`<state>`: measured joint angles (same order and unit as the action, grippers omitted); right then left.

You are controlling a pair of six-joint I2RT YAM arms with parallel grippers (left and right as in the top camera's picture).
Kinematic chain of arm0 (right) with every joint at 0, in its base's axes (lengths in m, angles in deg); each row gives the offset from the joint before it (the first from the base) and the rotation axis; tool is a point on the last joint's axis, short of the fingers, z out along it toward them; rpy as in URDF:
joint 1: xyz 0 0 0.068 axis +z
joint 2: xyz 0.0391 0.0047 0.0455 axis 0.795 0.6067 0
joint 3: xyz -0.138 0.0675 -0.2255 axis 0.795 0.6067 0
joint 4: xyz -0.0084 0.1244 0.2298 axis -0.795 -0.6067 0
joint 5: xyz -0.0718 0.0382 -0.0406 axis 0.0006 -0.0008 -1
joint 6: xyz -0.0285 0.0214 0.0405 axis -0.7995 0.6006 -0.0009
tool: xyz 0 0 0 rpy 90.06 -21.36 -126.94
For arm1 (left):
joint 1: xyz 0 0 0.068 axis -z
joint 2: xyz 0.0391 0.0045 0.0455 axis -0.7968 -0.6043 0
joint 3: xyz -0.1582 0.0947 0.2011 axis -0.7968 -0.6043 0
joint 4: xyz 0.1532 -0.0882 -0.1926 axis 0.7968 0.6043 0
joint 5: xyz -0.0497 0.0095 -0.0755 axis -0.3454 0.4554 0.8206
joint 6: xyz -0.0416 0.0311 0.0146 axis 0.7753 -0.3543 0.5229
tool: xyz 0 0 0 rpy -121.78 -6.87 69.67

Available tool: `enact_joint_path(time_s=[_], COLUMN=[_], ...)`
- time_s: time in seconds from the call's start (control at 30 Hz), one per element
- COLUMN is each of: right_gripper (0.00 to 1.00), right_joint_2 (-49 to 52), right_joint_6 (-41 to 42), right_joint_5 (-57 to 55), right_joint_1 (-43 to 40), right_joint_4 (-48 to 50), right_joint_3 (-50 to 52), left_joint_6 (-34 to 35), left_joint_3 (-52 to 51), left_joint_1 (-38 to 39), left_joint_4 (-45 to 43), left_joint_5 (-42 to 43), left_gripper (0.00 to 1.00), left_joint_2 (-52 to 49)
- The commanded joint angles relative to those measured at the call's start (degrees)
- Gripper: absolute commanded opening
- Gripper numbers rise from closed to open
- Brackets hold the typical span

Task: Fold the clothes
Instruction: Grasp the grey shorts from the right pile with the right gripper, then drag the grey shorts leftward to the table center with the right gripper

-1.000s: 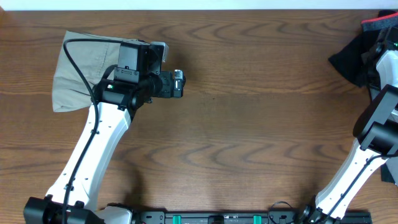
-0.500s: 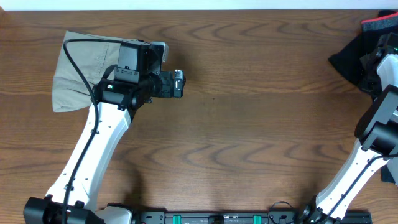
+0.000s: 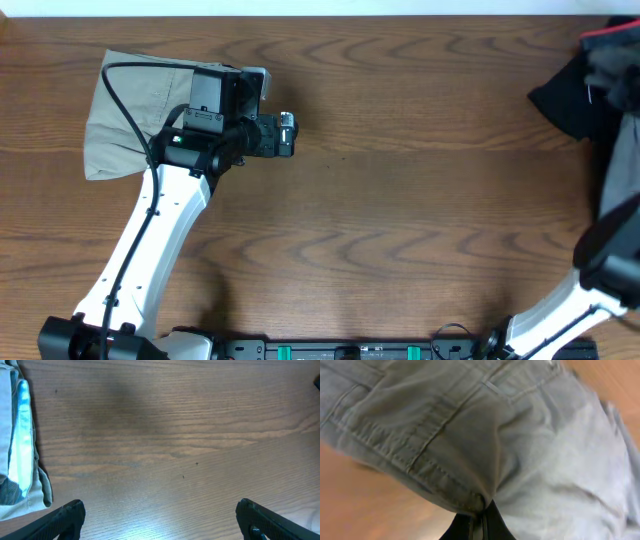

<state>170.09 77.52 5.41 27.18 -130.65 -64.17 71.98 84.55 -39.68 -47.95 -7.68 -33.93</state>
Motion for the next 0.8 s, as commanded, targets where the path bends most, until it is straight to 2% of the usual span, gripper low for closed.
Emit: enact_joint_path(time_s=[0.0, 0.13, 0.23, 0.5, 0.6, 0.63, 0.67, 0.77], right_gripper=[0.01, 0.01, 0.01, 0.01, 0.01, 0.08, 0.20, 0.40], right_joint_2=[-3.3, -3.5, -2.3, 8.1, 11.9, 12.5, 12.7, 12.2], right_joint_6=[-1.8, -2.3, -2.8, -3.5, -12.2, -16.4, -19.6, -21.3], right_joint_5=[16.9, 22.4, 22.6, 23.1, 28.1, 28.2, 26.7, 16.9], right_joint_1=[4.3, 10.6, 17.5, 36.8, 43.9, 46.2, 48.5, 52.8], right_joint_4=[-0.2, -1.8, -2.9, -3.6, -5.1, -6.0, -6.8, -6.6], right_joint_3=[-0.5, -0.4, 0.3, 0.9, 0.9, 0.9, 0.9, 0.7], left_joint_6=[-0.8, -0.8, -0.8, -0.8, -0.8, -0.8, -0.8, -0.8], left_joint_3=[1.1, 1.1, 1.1, 1.1, 1.1, 1.1, 1.1, 1.1], left_joint_1=[-0.2, -0.4, -1.4, -6.7, -7.5, -7.5, -7.5, -7.3], left_joint_4=[0.1, 0.1, 0.0, 0.1, 0.7, 1.1, 1.5, 2.3], left_joint_5=[-0.4, -0.4, -0.4, -0.3, -0.3, -0.3, -0.3, -0.3], left_gripper=[0.98, 0.98, 0.98, 0.98, 0.98, 0.98, 0.98, 0.98], left_joint_2=[0.5, 0.9, 1.4, 3.9, 4.2, 4.2, 4.1, 4.0])
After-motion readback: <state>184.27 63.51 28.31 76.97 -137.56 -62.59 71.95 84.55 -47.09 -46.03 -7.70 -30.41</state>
